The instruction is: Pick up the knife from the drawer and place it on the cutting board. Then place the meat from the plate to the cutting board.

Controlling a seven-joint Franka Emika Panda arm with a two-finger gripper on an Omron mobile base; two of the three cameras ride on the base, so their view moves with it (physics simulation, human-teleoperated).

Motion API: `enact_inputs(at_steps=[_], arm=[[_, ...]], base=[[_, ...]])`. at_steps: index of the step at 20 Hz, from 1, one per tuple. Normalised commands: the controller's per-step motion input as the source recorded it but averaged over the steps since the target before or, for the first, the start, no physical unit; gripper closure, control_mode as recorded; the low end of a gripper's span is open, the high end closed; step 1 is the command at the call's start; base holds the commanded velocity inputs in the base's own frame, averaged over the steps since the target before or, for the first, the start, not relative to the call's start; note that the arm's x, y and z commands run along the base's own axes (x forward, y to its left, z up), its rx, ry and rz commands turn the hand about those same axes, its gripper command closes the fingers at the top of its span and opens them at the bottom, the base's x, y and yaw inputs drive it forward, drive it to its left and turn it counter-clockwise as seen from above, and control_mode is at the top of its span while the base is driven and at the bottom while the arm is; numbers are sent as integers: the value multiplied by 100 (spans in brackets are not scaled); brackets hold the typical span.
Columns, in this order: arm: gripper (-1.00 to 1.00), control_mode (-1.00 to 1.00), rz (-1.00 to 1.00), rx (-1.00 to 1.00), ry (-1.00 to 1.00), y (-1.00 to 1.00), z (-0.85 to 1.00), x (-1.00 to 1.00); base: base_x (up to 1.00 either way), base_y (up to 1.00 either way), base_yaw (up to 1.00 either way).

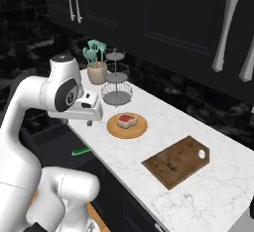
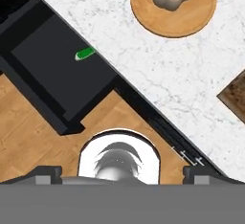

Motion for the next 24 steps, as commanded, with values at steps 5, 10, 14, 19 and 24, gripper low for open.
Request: enact_inputs(at_steps=[5, 10, 14, 19, 24], arm=[[-100, -100, -15, -2, 0, 69, -38, 18], [-100, -100, -27, -3, 0, 100, -67, 24], [-100, -100, -36, 0, 10, 93, -72, 39], [-100, -100, -20, 0, 20, 82, -56, 40], [-100, -100, -12, 2, 21, 46, -36, 56]], base=[[0, 0, 0], [0, 0, 0], [0, 0, 0], [0, 0, 0], [0, 0, 0]])
